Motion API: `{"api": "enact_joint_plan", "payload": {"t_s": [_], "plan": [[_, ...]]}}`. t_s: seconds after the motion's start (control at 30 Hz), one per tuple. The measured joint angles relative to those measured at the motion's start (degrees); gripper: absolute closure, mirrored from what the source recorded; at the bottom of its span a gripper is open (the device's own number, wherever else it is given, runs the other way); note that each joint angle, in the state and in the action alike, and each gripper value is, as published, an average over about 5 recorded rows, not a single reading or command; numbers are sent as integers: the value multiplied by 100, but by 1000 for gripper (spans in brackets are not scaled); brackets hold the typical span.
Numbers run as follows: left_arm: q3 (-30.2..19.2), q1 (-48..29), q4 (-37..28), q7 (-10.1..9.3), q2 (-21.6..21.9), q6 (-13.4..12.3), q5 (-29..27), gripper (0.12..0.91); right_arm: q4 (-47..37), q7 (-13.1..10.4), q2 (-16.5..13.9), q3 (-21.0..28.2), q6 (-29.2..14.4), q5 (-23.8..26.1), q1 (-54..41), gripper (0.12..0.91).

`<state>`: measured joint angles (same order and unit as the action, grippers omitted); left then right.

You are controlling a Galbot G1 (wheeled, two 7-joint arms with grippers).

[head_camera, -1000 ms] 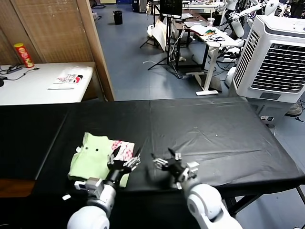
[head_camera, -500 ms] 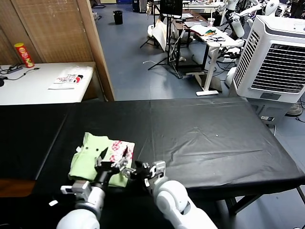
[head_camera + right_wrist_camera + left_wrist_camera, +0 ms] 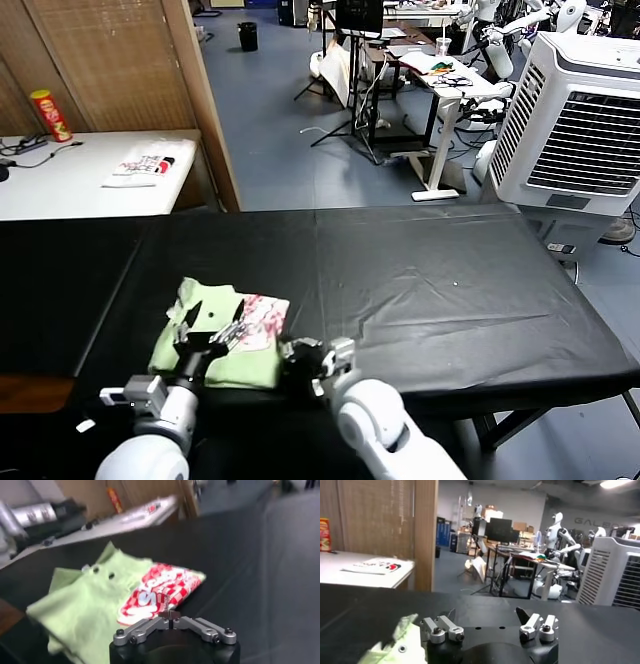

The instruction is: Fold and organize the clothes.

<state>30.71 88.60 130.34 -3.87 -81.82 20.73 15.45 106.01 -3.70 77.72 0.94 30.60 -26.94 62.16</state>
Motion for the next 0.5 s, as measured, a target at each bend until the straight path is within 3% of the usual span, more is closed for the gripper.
{"api": "enact_joint_plan", "payload": {"t_s": [0.27,0.43,0.5], "plan": [[33,-26,-175,-83,89,-101,12,232,110,549,-1021,-909,-147,509,215,904],[23,-17,-293,-121,170,-198,25,232,56,807,-1463,-1382,-189,699,322,897],[23,-8,-331,-114,202,-242,54,232,88,874,-1593,-1547,-195,694,389,851]]}}
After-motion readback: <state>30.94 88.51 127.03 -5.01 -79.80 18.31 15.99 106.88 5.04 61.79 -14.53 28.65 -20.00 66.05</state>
